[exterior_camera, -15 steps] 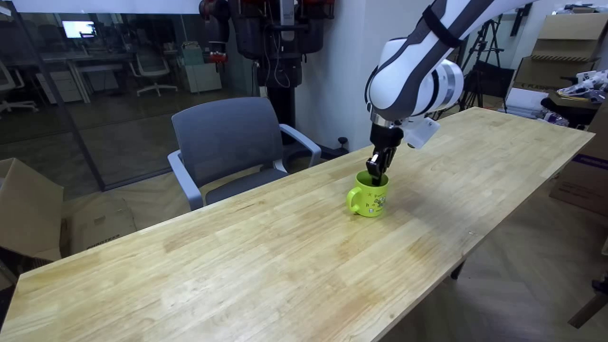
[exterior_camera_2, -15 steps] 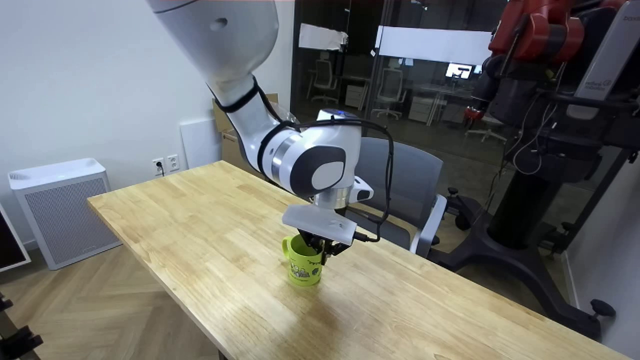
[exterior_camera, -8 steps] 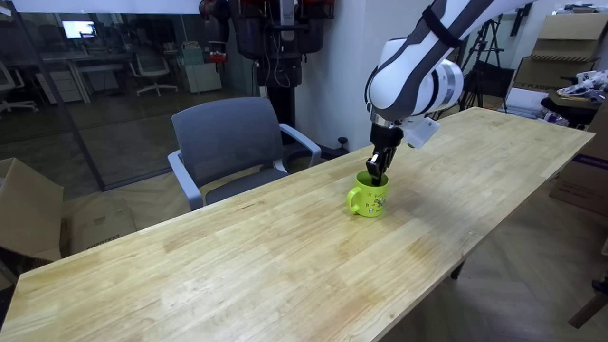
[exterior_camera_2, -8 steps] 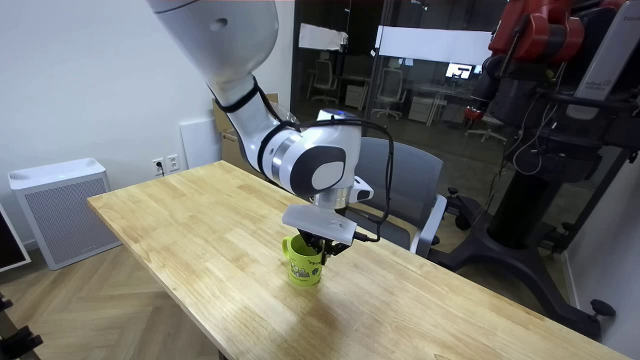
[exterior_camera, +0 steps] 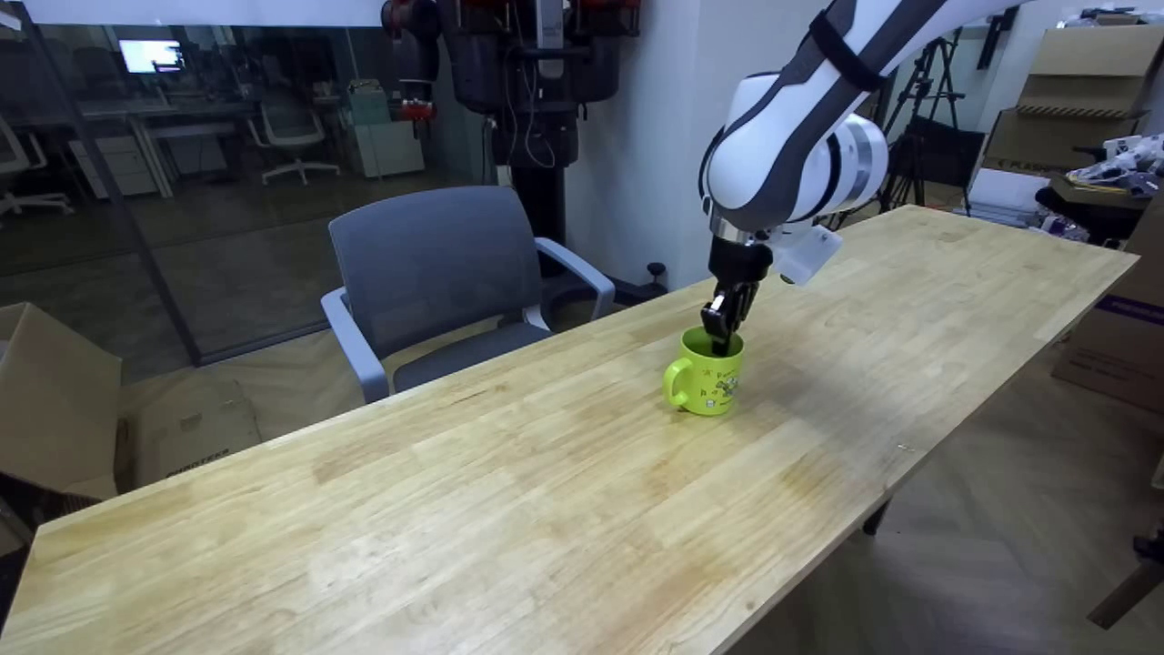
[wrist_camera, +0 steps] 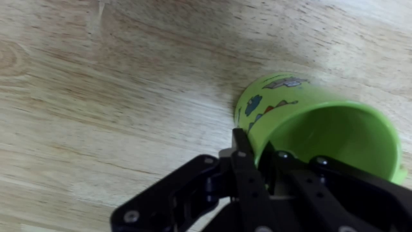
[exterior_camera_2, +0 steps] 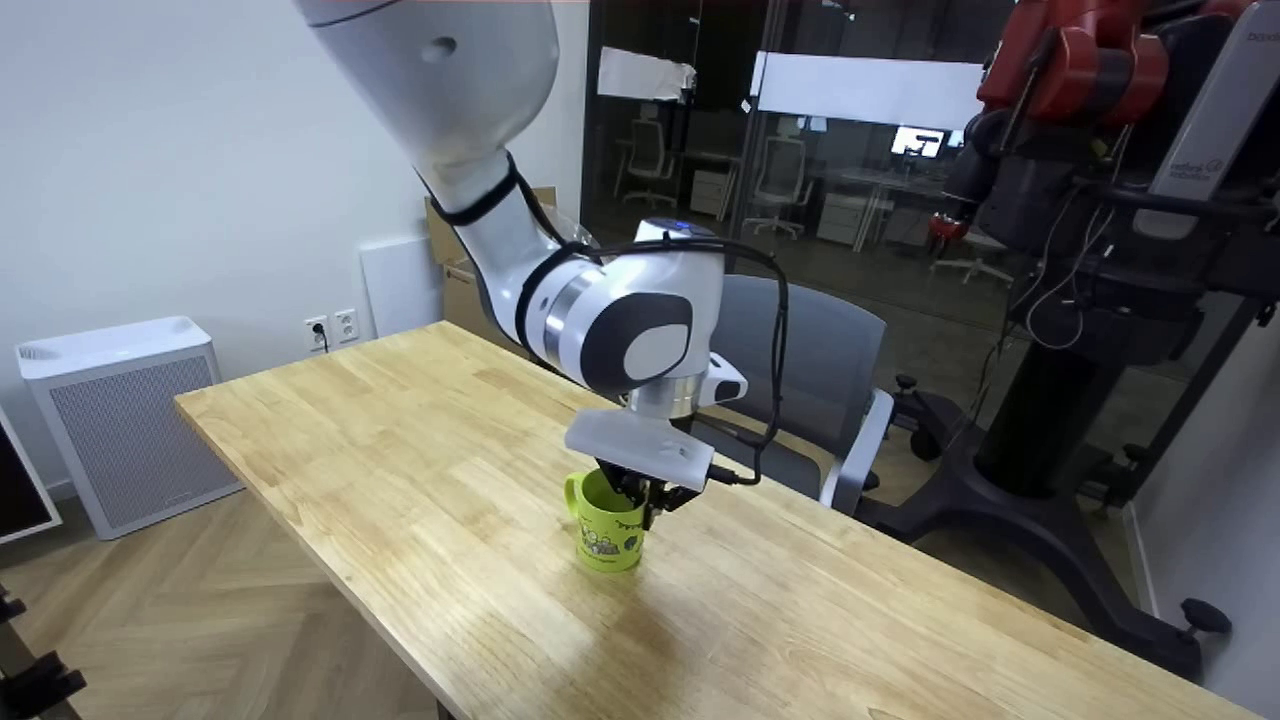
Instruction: Pick up the cup from the table and move it slightly forward.
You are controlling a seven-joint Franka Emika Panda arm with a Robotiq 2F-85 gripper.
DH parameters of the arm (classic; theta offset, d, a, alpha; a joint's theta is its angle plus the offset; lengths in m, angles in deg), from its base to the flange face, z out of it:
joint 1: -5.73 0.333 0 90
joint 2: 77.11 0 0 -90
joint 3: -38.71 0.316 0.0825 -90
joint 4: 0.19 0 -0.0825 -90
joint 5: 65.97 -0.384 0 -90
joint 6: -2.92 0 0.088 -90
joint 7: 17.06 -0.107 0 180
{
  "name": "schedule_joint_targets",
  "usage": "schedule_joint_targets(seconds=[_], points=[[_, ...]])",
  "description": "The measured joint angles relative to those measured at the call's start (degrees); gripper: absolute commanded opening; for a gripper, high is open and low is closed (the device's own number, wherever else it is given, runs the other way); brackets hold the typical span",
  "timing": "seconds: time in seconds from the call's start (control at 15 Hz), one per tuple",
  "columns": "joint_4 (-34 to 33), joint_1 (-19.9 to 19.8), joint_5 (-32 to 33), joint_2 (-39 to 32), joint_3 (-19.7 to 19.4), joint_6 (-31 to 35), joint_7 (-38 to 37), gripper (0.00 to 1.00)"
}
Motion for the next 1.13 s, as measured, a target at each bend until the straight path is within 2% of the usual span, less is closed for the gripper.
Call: schedule_joint_targets(seconds=[0.53,0.67,1.13], points=[[0.65,-0.23,-0.01,0.17,0.48,0.98,0.0,0.96],[1.14,-0.25,-0.06,0.48,0.72,1.29,0.0,1.0],[5.41,0.22,-0.06,3.77,1.58,4.05,-0.19,1.0]])
